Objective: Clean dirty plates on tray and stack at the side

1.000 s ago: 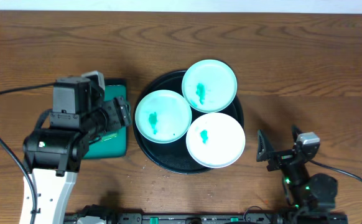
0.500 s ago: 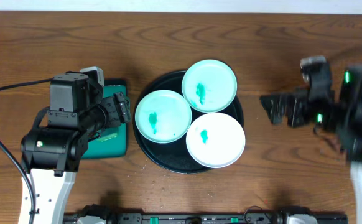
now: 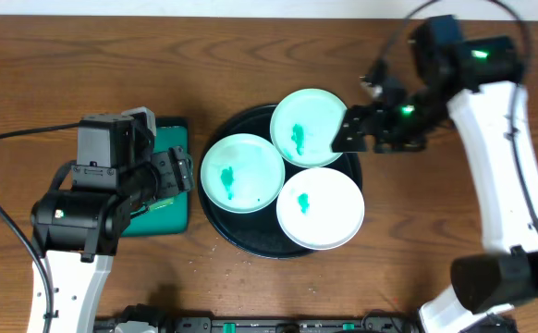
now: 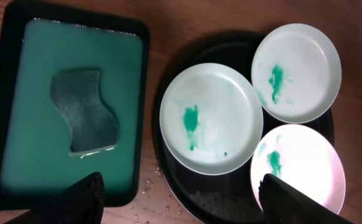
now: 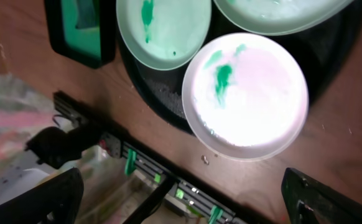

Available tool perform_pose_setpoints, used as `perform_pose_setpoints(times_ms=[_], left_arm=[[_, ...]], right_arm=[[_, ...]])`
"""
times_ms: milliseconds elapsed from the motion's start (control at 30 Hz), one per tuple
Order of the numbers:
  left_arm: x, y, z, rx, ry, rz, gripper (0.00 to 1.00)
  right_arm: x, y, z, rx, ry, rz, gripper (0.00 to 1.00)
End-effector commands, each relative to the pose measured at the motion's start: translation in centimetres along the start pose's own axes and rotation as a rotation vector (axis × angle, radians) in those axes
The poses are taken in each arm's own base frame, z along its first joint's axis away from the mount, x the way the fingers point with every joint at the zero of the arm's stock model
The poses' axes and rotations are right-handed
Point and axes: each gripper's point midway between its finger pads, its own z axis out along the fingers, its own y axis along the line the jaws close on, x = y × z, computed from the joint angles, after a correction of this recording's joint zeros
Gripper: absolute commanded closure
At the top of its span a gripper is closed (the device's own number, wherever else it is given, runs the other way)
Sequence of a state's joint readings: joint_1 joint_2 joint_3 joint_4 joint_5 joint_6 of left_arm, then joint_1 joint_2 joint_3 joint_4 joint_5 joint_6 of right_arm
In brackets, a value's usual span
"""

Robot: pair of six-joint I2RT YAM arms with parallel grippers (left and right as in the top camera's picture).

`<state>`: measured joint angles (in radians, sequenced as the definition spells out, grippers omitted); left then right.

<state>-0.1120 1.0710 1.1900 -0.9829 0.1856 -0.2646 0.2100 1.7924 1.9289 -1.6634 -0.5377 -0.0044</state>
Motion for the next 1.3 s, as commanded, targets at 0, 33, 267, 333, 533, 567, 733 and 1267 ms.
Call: perform_pose_setpoints(times_ms=[0, 33, 267, 333, 533, 567, 733, 1267], left_arm=[[0.3, 0.0, -0.3, 0.002, 0.015, 0.004, 0.20], [0.5, 0.1, -0.3, -0.001, 0.023, 0.002, 0.20], [0.5, 4.1, -0.4, -0.232, 0.006, -0.083, 0.20], [1.1, 6.7, -0.7, -0.387, -0.001, -0.211, 0.20], [2.4, 8.4, 1.5, -0.502, 0.124, -0.217, 0.20], [2.6, 8.4, 2.1, -0.508, 0.151, -0.212, 0.20], [3.3, 7.9, 4.5, -0.482, 0.245, -0.207, 0.02], [2.8, 9.6, 4.7, -0.391, 0.268, -0.346, 0.02]], right_arm=[[-0.6, 1.1, 1.7, 0.014, 0.018, -0.055, 0.01], [-1.0, 1.3, 2.2, 0.013, 0.017, -0.069, 0.01], [-3.9, 0.0, 3.8, 0.114, -0.039, -0.132, 0.01], [-4.4, -0.4, 3.7, 0.143, -0.061, -0.136, 0.01], [-4.9, -0.4, 3.6, 0.139, -0.085, -0.074, 0.01], [-4.9, -0.3, 3.7, 0.140, -0.085, -0.076, 0.01], [-5.2, -0.5, 3.6, 0.151, -0.096, -0.097, 0.01], [-6.4, 0.6, 17.3, 0.172, 0.106, 0.021, 0.22]])
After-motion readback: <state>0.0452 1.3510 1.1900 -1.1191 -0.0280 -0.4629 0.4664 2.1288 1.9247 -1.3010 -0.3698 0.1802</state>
